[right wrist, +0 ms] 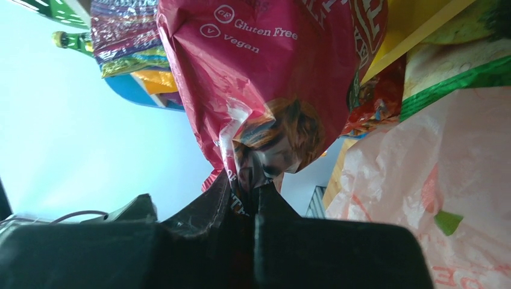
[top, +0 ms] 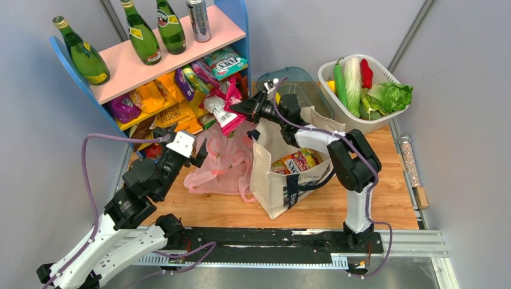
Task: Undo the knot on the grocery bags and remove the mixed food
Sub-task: Place the potato chip on the shelf.
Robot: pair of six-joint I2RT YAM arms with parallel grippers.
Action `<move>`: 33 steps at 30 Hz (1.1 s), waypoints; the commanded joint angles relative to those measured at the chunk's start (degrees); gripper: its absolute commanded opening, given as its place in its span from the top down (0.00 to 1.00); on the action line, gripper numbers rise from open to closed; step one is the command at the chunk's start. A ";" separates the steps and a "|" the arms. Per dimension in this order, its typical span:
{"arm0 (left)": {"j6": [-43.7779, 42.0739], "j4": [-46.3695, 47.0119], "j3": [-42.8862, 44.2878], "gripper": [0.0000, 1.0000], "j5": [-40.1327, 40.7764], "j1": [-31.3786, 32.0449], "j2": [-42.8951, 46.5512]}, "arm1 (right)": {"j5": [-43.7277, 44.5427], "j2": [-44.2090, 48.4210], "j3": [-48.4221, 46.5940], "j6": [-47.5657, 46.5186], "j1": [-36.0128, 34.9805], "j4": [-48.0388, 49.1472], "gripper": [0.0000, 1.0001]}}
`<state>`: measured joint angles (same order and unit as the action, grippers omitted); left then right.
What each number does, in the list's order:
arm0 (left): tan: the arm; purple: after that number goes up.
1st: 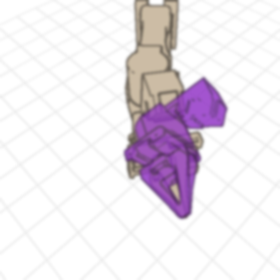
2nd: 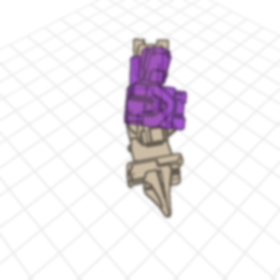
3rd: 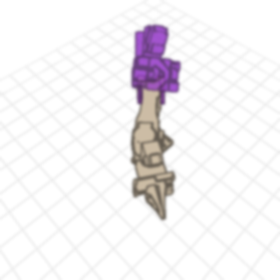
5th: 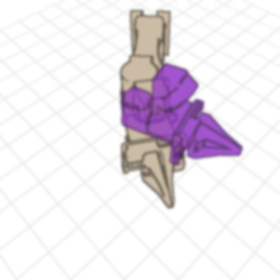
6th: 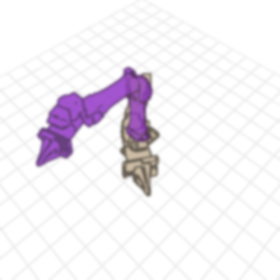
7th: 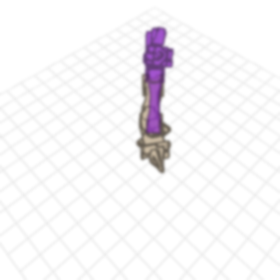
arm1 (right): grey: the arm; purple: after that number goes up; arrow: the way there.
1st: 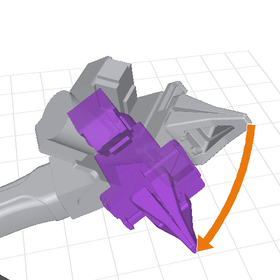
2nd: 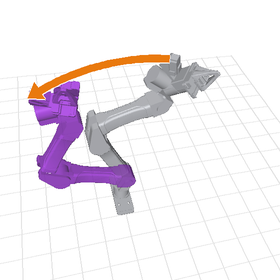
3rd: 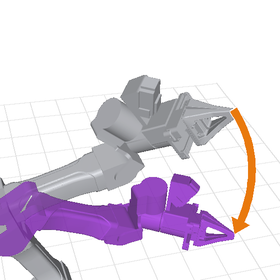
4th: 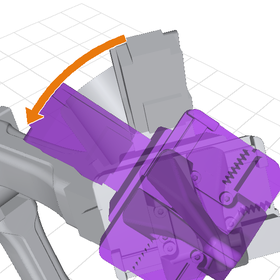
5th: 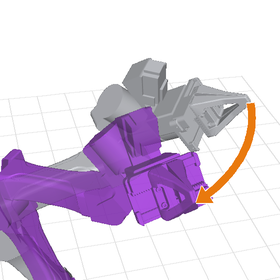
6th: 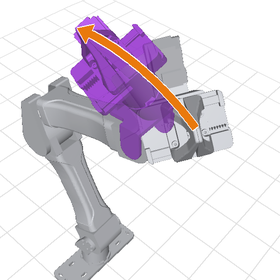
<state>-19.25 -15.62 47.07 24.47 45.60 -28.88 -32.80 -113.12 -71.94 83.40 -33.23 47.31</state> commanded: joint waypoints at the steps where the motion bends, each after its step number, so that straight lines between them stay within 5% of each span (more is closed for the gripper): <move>1: -0.12 0.76 0.04 0.00 -0.56 -0.37 -0.50 | 3.06 -1.38 -6.00 -6.45 -0.77 -5.03 1.00; 33: 0.05 0.97 -0.48 0.00 -1.88 -1.78 -0.97 | 6.54 -20.47 -35.77 -15.11 -1.85 -25.79 1.00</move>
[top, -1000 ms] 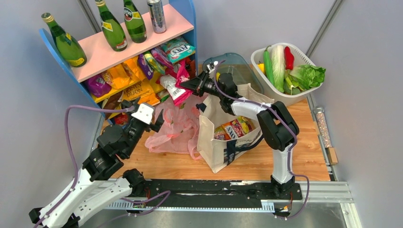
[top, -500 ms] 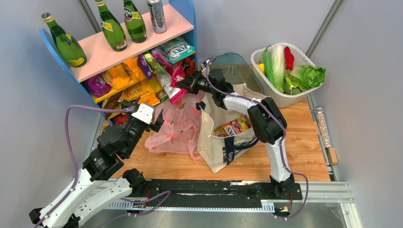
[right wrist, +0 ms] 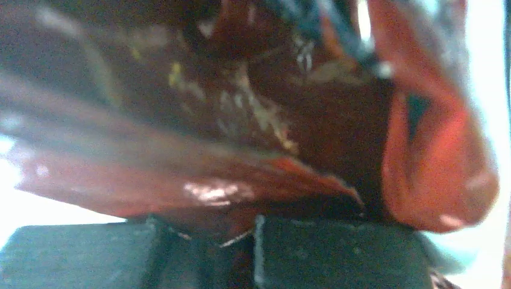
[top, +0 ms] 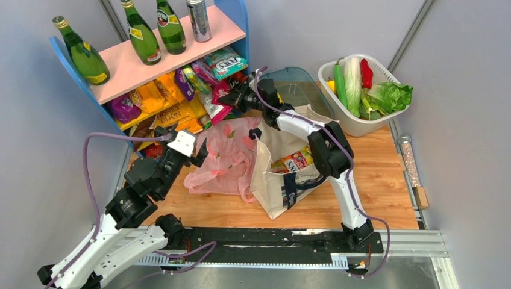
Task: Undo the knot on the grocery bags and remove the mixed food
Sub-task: Place the potato chip on the shelf.
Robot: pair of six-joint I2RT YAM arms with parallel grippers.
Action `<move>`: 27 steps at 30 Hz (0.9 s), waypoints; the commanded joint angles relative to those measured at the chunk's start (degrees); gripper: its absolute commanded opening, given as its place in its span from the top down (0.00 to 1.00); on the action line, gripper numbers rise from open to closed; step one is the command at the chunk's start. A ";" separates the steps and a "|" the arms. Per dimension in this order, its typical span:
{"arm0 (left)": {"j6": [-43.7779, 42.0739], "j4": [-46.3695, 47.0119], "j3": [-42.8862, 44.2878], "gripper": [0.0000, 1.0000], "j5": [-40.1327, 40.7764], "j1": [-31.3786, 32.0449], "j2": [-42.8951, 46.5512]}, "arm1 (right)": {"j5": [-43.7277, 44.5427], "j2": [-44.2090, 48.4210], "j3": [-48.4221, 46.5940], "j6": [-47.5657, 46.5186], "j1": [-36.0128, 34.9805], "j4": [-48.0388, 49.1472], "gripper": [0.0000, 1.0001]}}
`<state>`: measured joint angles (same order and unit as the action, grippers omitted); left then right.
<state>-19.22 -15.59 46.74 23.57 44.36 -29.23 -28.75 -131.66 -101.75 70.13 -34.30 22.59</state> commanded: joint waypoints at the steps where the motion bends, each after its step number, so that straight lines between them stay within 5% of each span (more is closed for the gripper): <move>1: 0.03 0.93 -0.11 0.00 -1.03 -0.57 -0.68 | 2.67 -2.58 -6.98 -2.03 -0.96 -1.66 1.00; 15: 0.22 1.11 -0.25 0.00 -1.69 -1.11 -0.91 | 3.19 -7.96 -14.38 -2.36 -2.41 -5.09 0.99; 27: 0.46 1.01 -0.28 0.00 -2.13 -1.42 -1.03 | 5.46 -2.97 -7.14 -3.69 -2.33 -2.12 0.53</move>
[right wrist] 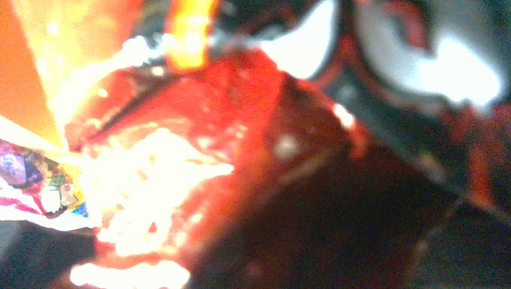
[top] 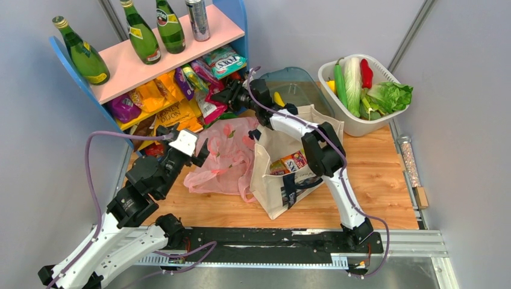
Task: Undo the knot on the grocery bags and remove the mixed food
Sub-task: Place the potato chip on the shelf.
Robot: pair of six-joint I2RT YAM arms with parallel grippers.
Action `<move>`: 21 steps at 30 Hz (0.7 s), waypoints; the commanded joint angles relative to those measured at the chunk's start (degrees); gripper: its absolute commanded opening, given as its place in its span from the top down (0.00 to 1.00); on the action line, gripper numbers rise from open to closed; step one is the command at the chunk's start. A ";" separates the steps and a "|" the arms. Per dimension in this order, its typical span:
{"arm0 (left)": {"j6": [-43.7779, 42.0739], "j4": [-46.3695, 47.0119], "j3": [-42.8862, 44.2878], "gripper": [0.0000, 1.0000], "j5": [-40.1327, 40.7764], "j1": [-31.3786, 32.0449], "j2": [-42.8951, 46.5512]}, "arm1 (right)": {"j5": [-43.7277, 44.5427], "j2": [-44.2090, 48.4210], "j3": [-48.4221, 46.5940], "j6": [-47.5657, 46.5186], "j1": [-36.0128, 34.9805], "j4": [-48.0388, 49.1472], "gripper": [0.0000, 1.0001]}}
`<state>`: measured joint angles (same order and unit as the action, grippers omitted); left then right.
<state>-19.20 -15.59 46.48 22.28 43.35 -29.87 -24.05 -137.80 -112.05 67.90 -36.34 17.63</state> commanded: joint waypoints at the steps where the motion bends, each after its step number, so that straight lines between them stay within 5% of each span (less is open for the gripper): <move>1: 0.46 1.01 -0.01 0.00 -0.88 -0.44 -0.43 | 1.06 3.75 4.30 -1.65 -0.39 3.30 0.50; 13: 0.74 0.90 -0.15 0.00 -1.31 -0.46 -0.50 | 3.36 12.46 17.27 -3.94 -0.40 8.61 0.13; 21: 0.90 0.87 -0.16 0.00 -1.63 -0.53 -0.87 | 4.48 18.46 23.83 -8.92 -1.14 10.40 0.10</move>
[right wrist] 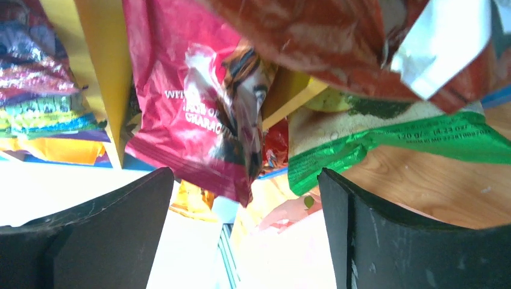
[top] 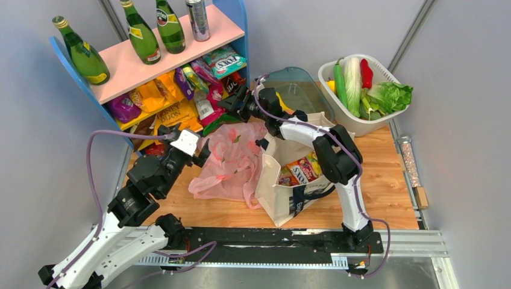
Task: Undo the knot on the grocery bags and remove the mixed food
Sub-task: Place the potato chip on the shelf.
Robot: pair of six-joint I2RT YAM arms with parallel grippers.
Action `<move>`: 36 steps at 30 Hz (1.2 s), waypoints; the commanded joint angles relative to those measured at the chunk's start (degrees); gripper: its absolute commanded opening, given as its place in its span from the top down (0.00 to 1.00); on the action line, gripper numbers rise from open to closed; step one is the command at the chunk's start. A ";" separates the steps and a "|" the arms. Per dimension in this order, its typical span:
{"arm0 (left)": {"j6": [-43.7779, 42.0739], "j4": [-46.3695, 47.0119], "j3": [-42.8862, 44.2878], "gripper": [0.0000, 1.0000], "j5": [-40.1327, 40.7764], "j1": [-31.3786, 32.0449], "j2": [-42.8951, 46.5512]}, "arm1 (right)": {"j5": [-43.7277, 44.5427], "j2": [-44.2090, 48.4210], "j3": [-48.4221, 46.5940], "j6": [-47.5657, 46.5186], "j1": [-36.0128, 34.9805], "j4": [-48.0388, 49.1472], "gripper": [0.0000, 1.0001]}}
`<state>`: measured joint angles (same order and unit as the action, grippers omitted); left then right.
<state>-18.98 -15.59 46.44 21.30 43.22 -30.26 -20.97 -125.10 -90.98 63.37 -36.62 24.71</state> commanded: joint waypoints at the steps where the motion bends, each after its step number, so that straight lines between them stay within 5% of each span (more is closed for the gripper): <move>1: 0.74 0.86 -0.12 0.00 -0.64 -0.41 -0.53 | 1.66 6.78 3.36 -5.77 -1.02 3.15 0.10; 12: 4.68 -0.20 1.59 0.00 -5.28 -0.35 -3.39 | 3.73 22.35 9.51 -21.71 -1.72 -2.83 0.01; 23: 13.49 -4.59 18.52 0.00 -30.21 -0.25 -23.15 | -2.91 45.03 15.29 -30.89 8.72 -25.19 0.00; 29: 18.56 -5.72 27.55 0.00 -37.64 0.14 -38.29 | 5.24 58.72 20.80 -38.30 17.46 -44.61 0.00; 36: 16.55 -10.00 39.00 0.00 -36.15 2.51 -55.53 | 21.94 75.36 29.23 -40.28 17.97 -55.33 0.00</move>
<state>-2.63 -22.59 79.26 -13.45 44.47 -80.23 -9.87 -57.34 -64.64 26.24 -18.52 -21.65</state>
